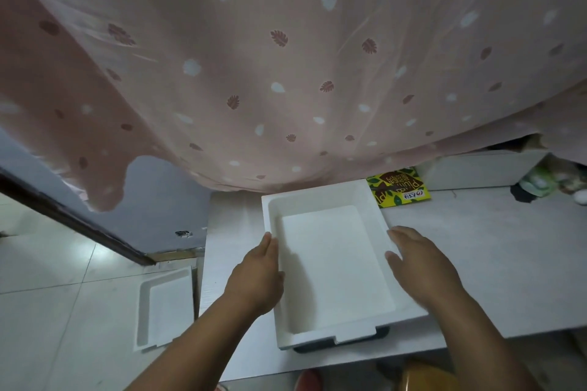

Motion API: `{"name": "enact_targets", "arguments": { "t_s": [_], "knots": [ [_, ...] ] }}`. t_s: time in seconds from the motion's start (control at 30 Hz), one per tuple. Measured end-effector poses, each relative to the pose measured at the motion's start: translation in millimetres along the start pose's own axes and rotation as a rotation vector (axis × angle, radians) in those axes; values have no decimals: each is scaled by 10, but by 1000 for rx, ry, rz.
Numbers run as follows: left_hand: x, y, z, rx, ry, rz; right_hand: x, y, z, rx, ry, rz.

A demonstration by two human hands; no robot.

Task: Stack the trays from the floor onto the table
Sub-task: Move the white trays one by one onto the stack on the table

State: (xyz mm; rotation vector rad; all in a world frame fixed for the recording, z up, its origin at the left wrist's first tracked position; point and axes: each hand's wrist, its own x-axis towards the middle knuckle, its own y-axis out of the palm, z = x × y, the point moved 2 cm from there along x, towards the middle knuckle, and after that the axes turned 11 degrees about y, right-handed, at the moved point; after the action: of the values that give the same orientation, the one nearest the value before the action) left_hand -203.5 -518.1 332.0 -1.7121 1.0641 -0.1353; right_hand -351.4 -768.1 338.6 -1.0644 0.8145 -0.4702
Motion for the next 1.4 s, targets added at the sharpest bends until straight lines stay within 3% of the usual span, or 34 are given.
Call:
{"name": "enact_targets", "arguments": {
  "t_s": [0.1, 0.27, 0.63, 0.83, 1.13, 1.4],
  "knots": [
    [28, 94, 3, 92, 5, 27, 7, 41, 48, -130, 20, 93],
    [83, 177, 79, 218, 40, 53, 6, 72, 85, -193, 35, 97],
    [78, 188, 152, 156, 69, -20, 93, -22, 330, -337, 103, 177],
    [-85, -43, 340, 30, 48, -171, -125, 185, 997, -47, -63, 4],
    [-601, -212, 1464, -290, -103, -243, -513, 784, 2168, 140, -204, 202],
    [-1185, 83, 3361, -438, -284, -207, -876, 1978, 3727, 161, -238, 430]
  ]
}}
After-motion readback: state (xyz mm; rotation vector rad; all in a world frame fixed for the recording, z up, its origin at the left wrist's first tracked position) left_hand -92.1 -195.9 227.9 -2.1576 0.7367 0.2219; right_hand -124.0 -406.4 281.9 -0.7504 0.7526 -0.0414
